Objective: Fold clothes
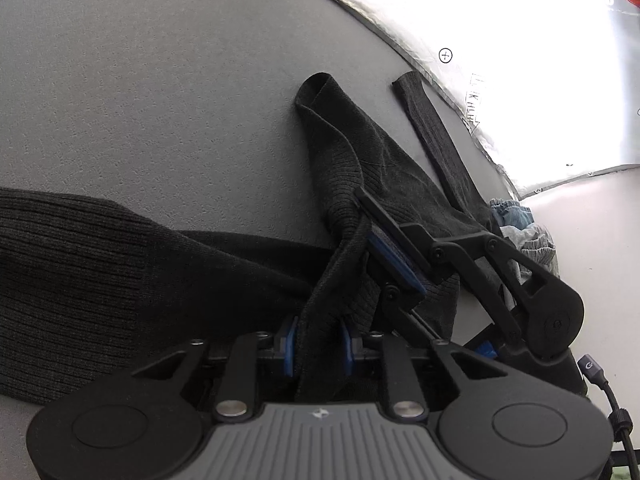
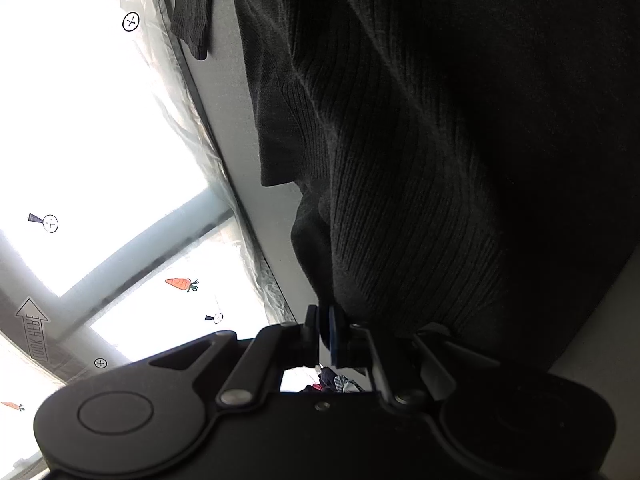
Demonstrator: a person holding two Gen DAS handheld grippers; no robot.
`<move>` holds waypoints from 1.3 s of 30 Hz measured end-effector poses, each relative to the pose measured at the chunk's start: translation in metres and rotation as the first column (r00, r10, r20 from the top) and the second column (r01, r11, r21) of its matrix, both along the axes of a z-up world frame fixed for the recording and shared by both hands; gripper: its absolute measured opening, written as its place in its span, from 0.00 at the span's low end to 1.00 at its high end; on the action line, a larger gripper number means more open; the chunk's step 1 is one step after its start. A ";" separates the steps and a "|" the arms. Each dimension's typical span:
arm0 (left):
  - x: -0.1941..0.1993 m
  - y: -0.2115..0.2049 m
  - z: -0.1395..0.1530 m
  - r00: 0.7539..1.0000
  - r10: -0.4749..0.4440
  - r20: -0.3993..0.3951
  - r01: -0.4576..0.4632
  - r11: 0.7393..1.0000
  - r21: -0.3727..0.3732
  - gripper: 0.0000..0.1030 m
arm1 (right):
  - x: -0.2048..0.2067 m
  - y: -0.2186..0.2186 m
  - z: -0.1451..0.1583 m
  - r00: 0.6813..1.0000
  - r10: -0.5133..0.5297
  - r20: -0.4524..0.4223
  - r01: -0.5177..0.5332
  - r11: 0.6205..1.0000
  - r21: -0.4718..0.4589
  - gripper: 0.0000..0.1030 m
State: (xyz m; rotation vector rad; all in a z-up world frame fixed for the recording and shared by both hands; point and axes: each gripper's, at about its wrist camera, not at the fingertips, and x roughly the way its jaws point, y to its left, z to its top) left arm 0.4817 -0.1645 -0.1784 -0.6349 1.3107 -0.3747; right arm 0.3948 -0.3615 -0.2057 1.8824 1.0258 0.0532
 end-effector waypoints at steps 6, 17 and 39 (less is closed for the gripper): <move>-0.002 0.011 0.019 0.999 0.025 0.028 -0.025 1.000 -0.016 0.04 | 0.018 0.010 0.038 0.999 0.009 0.035 -0.008 0.999 -0.044 0.04; -0.002 0.108 0.052 0.971 0.229 0.068 -0.224 0.972 -0.074 0.04 | 0.044 0.092 0.089 0.995 0.060 0.076 -0.060 0.998 -0.011 0.04; -0.055 0.417 0.068 0.759 0.628 0.173 -0.638 0.770 0.010 0.04 | 0.089 0.433 0.144 0.902 0.423 0.084 -0.428 0.901 0.068 0.05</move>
